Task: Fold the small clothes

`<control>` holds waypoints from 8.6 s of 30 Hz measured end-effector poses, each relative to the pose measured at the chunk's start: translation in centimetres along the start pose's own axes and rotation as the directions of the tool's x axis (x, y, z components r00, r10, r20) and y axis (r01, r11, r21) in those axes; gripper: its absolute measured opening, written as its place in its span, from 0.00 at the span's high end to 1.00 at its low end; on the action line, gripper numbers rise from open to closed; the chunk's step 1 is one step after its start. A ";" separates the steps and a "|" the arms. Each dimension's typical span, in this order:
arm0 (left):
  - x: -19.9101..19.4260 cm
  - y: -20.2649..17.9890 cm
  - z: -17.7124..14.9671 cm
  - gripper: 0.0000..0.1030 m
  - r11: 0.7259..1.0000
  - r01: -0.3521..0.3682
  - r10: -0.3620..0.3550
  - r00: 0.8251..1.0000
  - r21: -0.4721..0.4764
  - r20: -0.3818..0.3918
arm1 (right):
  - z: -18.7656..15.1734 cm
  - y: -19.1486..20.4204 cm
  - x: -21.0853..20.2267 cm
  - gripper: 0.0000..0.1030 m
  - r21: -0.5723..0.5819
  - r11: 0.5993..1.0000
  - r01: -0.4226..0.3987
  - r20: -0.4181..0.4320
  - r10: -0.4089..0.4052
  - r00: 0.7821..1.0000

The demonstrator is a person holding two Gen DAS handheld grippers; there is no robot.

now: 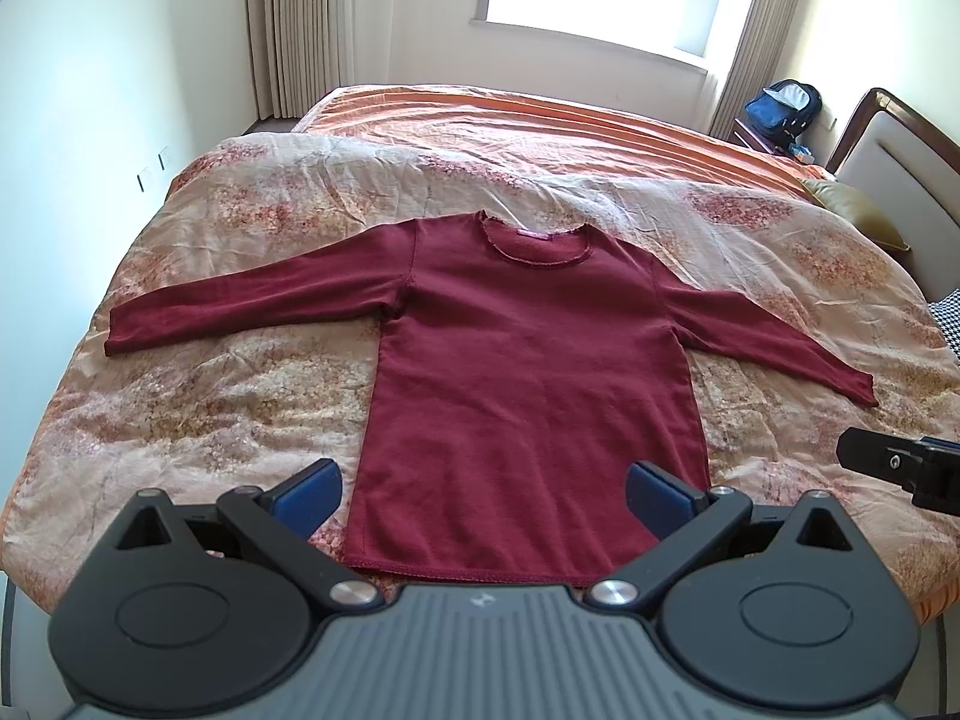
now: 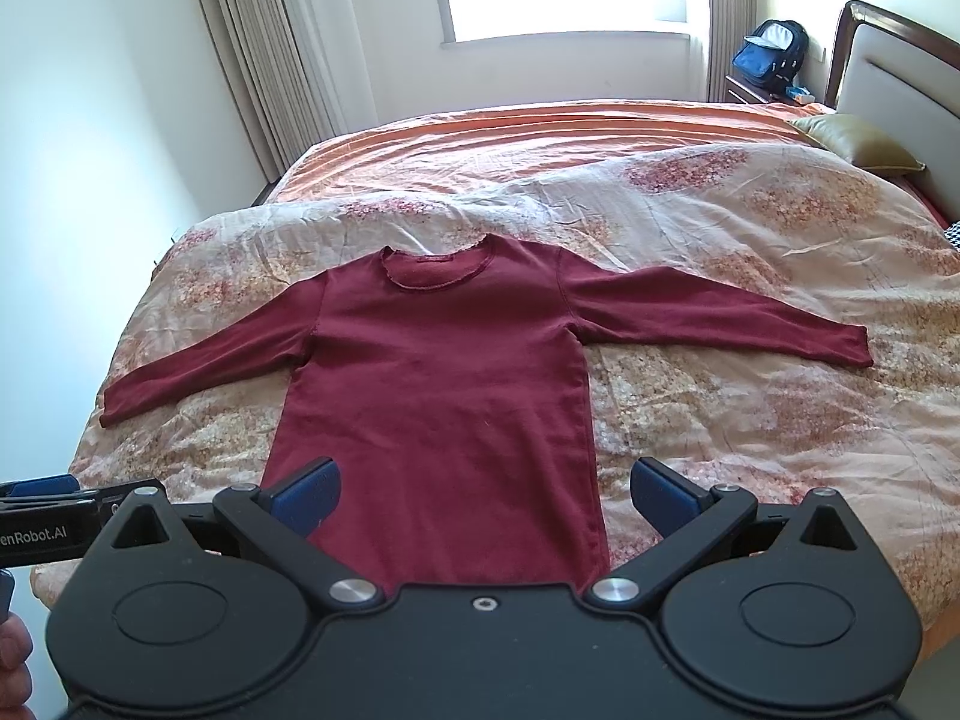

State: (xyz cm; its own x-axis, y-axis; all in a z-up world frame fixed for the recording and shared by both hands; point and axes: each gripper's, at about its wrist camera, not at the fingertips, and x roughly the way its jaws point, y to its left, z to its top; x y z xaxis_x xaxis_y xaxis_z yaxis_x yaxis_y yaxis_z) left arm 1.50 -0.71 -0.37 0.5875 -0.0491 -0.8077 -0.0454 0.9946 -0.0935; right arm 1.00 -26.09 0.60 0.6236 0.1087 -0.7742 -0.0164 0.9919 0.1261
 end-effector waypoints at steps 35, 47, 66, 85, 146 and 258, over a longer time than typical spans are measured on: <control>14.4 4.2 6.1 0.00 0.955 0.291 -0.276 0.945 0.063 -0.174 | 4.1 2.6 7.9 0.00 0.121 0.975 0.186 -0.085 -0.177 0.981; 17.3 -2.8 10.0 0.00 0.949 0.307 -0.289 0.936 0.066 -0.203 | 6.8 -11.2 8.3 0.00 0.214 0.971 0.108 -0.030 -0.104 0.994; 24.7 -22.7 6.6 0.00 0.987 0.141 -0.158 0.921 -0.072 -0.355 | 7.3 -60.3 26.9 0.01 0.652 0.726 -0.219 -0.024 0.308 0.951; 25.1 -27.0 6.2 0.00 0.992 0.107 -0.126 0.914 -0.071 -0.386 | 4.5 -66.3 37.8 0.73 0.780 0.490 -0.389 -0.012 0.634 0.774; 33.0 9.3 5.2 0.00 0.959 0.272 -0.279 0.954 -0.081 -0.111 | 21.7 4.6 45.3 0.96 0.323 0.776 -0.542 -0.321 0.629 0.708; 53.6 -23.3 22.9 0.24 0.566 0.028 -0.093 0.995 0.824 0.030 | 5.7 -24.4 41.1 0.74 0.390 0.838 -0.381 -0.009 0.417 0.909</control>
State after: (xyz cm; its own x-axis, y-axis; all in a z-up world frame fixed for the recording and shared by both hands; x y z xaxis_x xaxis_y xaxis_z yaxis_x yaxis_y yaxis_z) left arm 52.57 -24.40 -28.15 0.6129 -0.1388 -0.7778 0.6568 0.6368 0.4039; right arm 31.54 -46.15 -30.75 0.5531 0.5127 -0.6567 0.0539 0.7645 0.6423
